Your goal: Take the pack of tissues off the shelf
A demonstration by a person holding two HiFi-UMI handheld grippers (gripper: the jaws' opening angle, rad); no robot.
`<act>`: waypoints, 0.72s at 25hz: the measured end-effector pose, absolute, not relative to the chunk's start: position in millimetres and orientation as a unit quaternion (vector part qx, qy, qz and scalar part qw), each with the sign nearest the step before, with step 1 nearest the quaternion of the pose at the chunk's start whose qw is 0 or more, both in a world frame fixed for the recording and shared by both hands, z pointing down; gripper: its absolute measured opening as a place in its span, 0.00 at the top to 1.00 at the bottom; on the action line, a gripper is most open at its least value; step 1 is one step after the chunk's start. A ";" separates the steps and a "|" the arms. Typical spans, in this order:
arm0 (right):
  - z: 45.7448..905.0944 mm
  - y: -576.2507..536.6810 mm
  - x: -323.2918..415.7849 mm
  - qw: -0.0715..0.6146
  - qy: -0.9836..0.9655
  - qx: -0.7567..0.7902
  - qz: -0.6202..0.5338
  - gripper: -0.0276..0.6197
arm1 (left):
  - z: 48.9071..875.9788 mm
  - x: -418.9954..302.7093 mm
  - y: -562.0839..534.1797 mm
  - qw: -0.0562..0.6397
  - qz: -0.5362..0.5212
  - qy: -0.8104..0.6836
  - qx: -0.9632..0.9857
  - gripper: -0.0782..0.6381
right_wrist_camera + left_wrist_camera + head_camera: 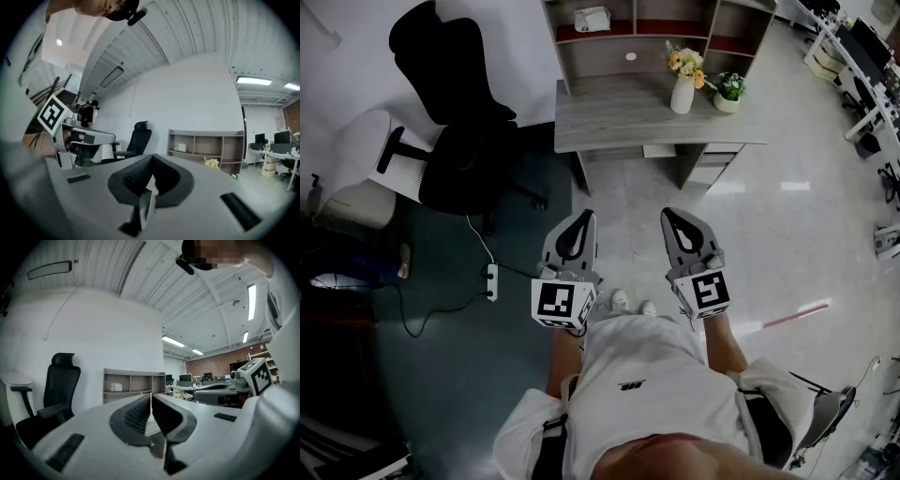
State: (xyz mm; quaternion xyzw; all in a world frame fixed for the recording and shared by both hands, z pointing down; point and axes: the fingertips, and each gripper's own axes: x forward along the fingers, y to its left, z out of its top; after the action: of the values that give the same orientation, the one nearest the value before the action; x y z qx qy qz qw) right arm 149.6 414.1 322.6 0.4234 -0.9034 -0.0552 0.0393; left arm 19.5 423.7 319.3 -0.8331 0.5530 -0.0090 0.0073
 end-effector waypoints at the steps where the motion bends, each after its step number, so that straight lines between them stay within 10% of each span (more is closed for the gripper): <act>1: 322.6 411.7 146.0 0.039 -0.903 0.424 -0.055 0.92 | 319.5 16.9 420.8 0.007 -0.009 0.551 -0.834 0.85; 18: 330.7 380.4 96.5 0.045 -0.899 0.433 -0.056 0.92 | 330.0 -37.6 378.1 0.005 -0.018 0.555 -0.832 0.84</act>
State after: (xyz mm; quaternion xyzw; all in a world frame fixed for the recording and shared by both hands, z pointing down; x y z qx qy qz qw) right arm 96.5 380.4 330.7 0.4329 -0.8986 -0.0561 0.0453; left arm -37.6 378.1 330.0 -0.8316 0.5551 -0.0178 0.0048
